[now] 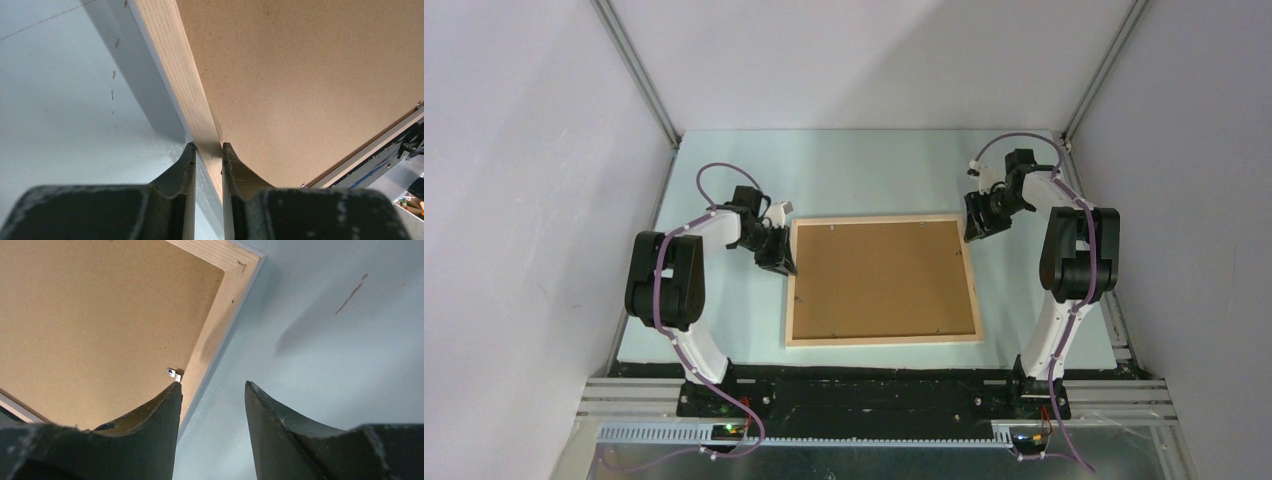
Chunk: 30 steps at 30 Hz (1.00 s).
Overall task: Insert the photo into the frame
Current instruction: Install the photo frame at the center of the board.
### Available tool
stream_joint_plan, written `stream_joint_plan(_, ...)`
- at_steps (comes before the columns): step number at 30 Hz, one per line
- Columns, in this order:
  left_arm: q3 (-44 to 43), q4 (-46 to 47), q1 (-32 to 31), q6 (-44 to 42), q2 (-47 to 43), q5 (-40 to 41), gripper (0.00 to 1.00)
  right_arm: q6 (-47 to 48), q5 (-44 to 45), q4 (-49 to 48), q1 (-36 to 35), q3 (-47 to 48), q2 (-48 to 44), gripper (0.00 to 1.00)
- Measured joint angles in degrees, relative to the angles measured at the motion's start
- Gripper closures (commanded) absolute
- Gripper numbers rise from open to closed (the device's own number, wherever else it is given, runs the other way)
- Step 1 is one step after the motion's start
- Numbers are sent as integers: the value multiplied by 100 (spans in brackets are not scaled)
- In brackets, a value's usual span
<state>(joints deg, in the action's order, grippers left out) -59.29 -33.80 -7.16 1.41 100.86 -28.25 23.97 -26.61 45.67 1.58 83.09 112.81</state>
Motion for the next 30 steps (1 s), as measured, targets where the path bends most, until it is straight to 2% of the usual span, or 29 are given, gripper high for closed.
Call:
stream_joint_plan(20,0,0,7,0,0,-4,100,-146,205,-190,-476,-291,0,47)
stream_joint_plan(30,0,0,13,-2,2,-20,100,-157,323,-273,-479,-328,15,54)
